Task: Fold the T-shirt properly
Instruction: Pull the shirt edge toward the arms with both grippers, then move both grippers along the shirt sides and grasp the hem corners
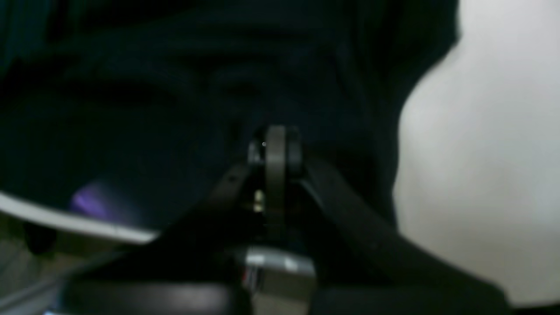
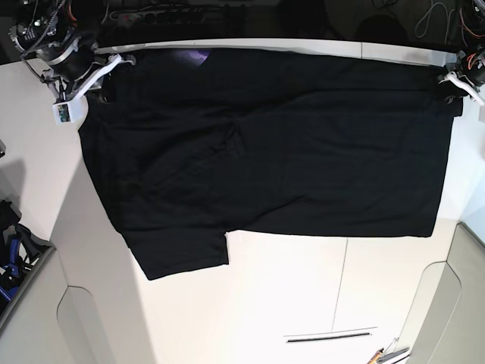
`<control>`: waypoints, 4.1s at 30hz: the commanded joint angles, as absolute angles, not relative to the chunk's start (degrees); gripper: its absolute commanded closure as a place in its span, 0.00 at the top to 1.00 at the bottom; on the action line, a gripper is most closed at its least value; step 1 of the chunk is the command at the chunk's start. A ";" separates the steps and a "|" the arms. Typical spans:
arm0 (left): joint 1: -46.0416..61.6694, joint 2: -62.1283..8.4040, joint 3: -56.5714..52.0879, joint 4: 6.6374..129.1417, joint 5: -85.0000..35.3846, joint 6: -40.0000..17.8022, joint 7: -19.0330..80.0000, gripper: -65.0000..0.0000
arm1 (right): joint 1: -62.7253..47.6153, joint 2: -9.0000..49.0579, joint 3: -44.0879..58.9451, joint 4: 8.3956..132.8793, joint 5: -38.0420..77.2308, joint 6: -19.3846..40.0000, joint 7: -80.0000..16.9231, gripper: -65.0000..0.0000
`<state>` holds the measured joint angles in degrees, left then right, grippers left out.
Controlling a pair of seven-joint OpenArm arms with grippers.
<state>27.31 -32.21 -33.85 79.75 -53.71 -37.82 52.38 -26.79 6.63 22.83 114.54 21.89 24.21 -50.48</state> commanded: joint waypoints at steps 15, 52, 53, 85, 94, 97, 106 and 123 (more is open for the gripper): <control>27.44 -33.36 -44.27 79.99 -69.73 -40.00 55.94 0.31 | -6.98 6.98 23.18 114.30 11.97 23.90 -41.45 0.44; 19.20 -33.34 -44.14 80.09 -69.89 -40.00 55.94 0.40 | 23.97 16.21 8.78 51.37 23.33 33.15 -40.07 0.00; 18.22 -33.34 -44.10 80.09 -69.30 -40.00 55.94 0.40 | 23.97 16.21 8.78 51.40 23.33 32.99 -40.05 0.00; -29.12 -34.46 -17.85 39.31 -29.69 -30.22 30.06 0.49 | 23.94 16.19 8.75 51.42 23.57 32.82 -39.16 0.00; -29.67 -34.09 -17.85 33.56 -28.25 -30.20 27.51 0.49 | 23.94 16.16 8.75 51.42 23.59 32.82 -39.00 0.00; -29.65 -34.09 -17.85 33.56 -28.25 -30.20 27.20 0.49 | 23.94 16.19 8.78 51.42 23.59 32.82 -39.00 0.00; -29.65 -33.34 -17.85 33.56 -22.44 -26.70 23.29 0.49 | 23.94 16.21 8.78 51.42 24.05 32.82 -39.00 0.00; -29.39 -31.48 -10.90 33.58 -21.58 -21.58 17.82 0.00 | 23.97 16.21 8.78 51.64 24.67 32.77 -39.22 0.00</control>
